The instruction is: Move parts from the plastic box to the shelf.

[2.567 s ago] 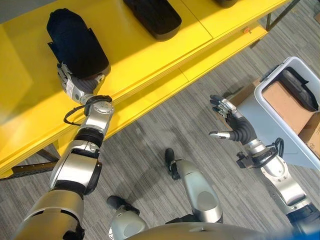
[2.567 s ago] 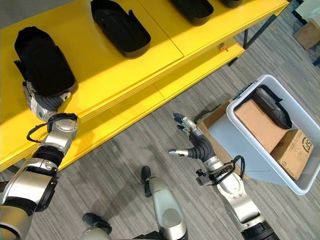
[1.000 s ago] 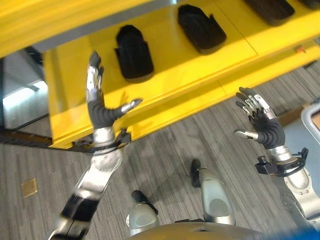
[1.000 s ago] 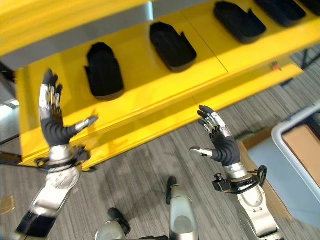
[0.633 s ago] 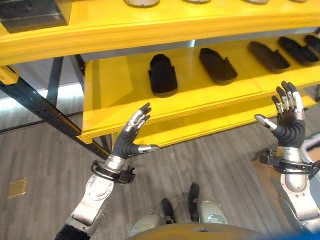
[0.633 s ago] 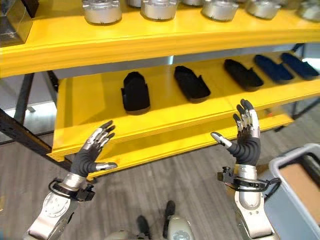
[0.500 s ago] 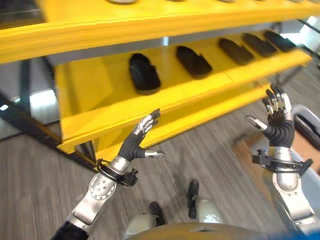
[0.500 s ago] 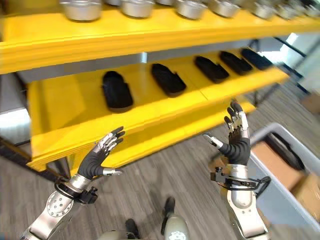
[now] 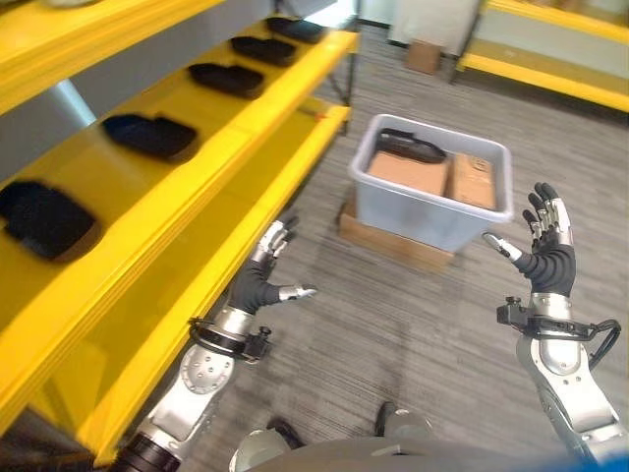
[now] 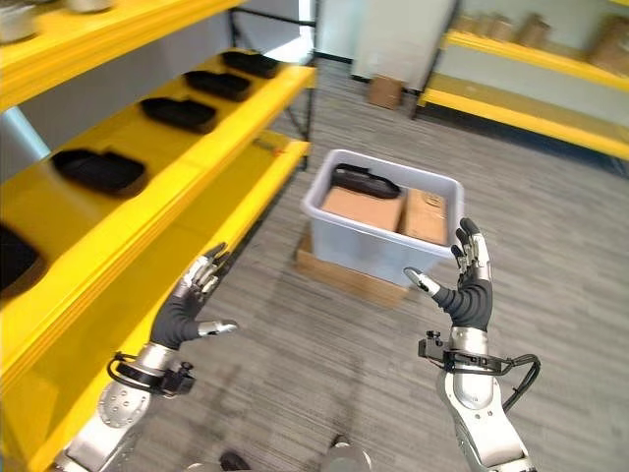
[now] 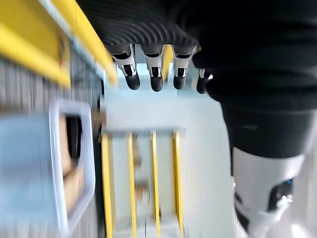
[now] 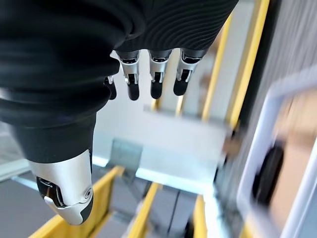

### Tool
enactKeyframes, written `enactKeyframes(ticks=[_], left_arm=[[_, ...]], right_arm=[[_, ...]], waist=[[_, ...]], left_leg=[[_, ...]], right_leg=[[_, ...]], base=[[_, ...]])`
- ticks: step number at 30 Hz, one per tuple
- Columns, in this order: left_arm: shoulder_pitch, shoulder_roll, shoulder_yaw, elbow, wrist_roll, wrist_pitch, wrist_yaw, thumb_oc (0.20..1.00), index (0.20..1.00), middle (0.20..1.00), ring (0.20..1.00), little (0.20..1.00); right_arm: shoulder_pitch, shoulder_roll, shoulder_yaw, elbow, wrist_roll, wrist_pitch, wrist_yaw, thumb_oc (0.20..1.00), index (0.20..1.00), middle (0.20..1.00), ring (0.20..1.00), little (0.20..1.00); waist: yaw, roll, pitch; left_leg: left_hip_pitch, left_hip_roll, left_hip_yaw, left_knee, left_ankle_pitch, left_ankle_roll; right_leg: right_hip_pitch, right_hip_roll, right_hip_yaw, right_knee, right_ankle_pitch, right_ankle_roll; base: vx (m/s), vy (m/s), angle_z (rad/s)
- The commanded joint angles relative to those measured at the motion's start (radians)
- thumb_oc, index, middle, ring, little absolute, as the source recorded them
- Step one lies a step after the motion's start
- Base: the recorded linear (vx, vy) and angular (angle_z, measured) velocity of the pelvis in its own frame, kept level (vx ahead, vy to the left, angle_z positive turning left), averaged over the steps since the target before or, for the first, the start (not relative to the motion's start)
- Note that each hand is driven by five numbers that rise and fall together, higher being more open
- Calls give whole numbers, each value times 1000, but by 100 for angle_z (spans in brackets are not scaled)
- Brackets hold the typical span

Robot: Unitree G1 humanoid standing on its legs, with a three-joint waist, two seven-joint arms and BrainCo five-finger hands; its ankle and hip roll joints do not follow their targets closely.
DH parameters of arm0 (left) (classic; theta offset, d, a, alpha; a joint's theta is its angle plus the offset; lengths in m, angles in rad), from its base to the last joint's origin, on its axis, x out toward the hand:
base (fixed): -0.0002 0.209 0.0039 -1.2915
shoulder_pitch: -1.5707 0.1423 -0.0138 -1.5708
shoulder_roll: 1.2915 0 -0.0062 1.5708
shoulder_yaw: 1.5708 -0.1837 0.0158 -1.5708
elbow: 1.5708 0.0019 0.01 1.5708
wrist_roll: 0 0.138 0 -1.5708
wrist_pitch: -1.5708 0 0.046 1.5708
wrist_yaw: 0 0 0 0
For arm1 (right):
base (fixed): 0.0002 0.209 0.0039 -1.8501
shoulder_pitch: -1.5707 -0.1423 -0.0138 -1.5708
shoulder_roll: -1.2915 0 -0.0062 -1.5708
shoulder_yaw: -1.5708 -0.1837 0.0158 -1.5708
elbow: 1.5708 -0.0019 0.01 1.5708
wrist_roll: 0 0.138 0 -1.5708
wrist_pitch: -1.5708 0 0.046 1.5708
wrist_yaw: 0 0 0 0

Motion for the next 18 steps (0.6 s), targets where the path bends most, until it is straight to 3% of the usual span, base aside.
enactKeyframes(ticks=[1, 3, 5, 6, 10, 13, 15, 18], left_arm=[[-57, -18, 6, -43, 11, -24, 120, 1000, 1000, 1000, 1000, 1000], [-59, -21, 9, -40, 15, -23, 152, 1000, 1000, 1000, 1000, 1000], [-66, -34, 38, -11, 22, -15, 239, 1000, 1000, 1000, 1000, 1000], [-68, -53, 76, 22, 24, -17, 285, 1000, 1000, 1000, 1000, 1000], [-66, -77, 152, 30, 64, 17, 312, 1000, 1000, 1000, 1000, 1000], [-68, -84, 184, 30, 79, 61, 302, 1000, 1000, 1000, 1000, 1000], [-66, -84, 188, 34, 79, 64, 308, 1000, 1000, 1000, 1000, 1000], [-57, -89, 194, 48, 79, 62, 332, 1000, 1000, 1000, 1000, 1000]], right_arm=[[-66, -54, -23, -93, -77, -57, 54, 1000, 1000, 1000, 1000, 1000], [-77, -66, -18, -84, -67, -62, 69, 1000, 1000, 1000, 1000, 1000], [-103, -90, 12, -50, -39, -77, 112, 1000, 1000, 1000, 1000, 1000], [-115, -86, 33, -13, 3, -77, 152, 1000, 1000, 1000, 1000, 1000], [-126, -60, 59, 33, 50, -74, 223, 1000, 1000, 1000, 1000, 1000], [-107, -25, 69, 28, 68, -21, 238, 1000, 1000, 1000, 1000, 1000], [-100, -15, 76, 29, 68, -19, 245, 1000, 1000, 1000, 1000, 1000], [-80, 15, 103, 30, 39, -32, 253, 1000, 1000, 1000, 1000, 1000]], waist=[[-23, -28, 38], [-21, -27, 40], [2, -24, 39], [40, -31, 43], [88, -36, 44], [91, -38, 40], [86, -35, 35], [85, -22, 38]], left_leg=[[68, 61, 22, -51, 12, -21], [71, 80, 21, -28, 15, -32], [66, 109, -38, 29, 62, -76], [-6, 75, -160, 111, 47, -71], [-91, -44, -321, 135, -29, -25], [-118, -79, -328, 55, -32, -10], [-116, -89, -317, 4, -23, -6], [-170, -75, -297, -104, 88, -27]], right_leg=[[5, 12, 67, -7, -21, 62], [4, 25, 66, -10, -27, 49], [7, 66, 75, -19, -45, 18], [26, 91, 113, -35, -59, 3], [45, 115, 190, -54, -65, 6], [79, 127, 210, -66, -79, 11], [90, 129, 211, -71, -83, 14], [138, 148, 214, -80, -108, 8]], base=[[181, -436, -68], [171, -378, -70], [314, -517, -59], [317, -416, -68], [253, -229, -121], [296, -122, -54], [243, 11, -21], [346, 15, -26]])
